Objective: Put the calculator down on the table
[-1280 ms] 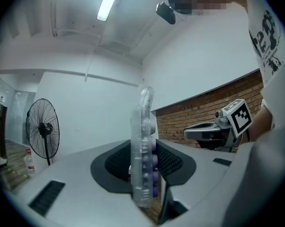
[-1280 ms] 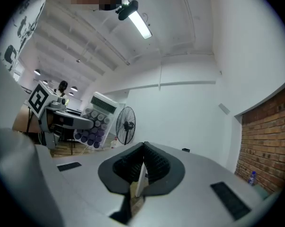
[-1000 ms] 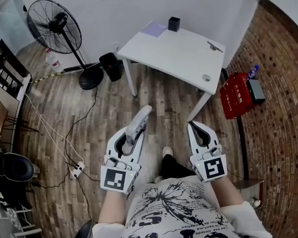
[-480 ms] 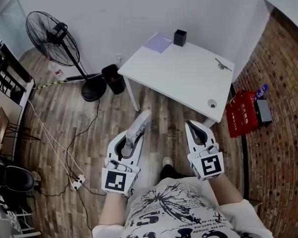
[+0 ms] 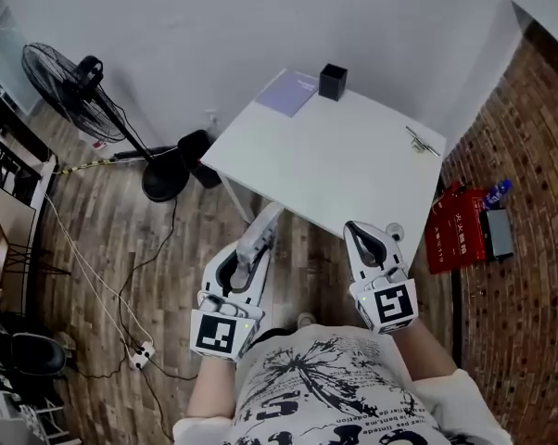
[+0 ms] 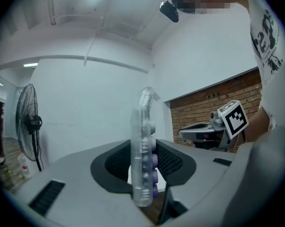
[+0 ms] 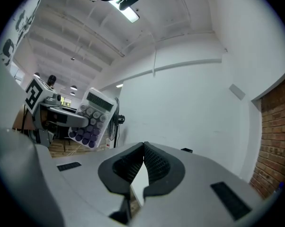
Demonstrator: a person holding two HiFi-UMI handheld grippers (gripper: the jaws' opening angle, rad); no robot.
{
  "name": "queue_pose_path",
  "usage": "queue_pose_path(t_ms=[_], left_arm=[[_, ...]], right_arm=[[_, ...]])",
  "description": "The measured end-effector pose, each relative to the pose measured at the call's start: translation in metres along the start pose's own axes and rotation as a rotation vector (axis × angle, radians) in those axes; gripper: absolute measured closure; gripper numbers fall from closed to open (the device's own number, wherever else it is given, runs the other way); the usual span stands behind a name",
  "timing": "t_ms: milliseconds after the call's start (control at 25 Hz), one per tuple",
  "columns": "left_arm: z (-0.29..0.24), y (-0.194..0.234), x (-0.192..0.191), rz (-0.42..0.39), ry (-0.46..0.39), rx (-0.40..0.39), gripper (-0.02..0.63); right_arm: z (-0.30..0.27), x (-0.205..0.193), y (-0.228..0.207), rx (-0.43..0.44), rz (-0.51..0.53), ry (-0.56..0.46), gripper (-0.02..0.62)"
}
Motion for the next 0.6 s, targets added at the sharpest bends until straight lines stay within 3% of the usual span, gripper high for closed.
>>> queue_pose_path(t_ms=[360,600], left_arm=[[-0.109,0.032,0.003,-0.018,0.049,-0.087,0.463],[-0.205,0.064,0.011,-0.023,0.036,-0.215,0.463]], right_arm=[[-0.071,-0.027,-0.065,-0.054,-0.04,0.087,0.581],[-0.125,-0.036,-0.115,-0.179,-0.091,0.128,0.581]])
Point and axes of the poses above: the fingertips, and each gripper's own axes: z backward along the fingers, y to its left, x out of its top, the point moved 3 cm from there along z, backward along the fingers, and after that the axes turned 8 degrees about y, right-handed, at the moved point
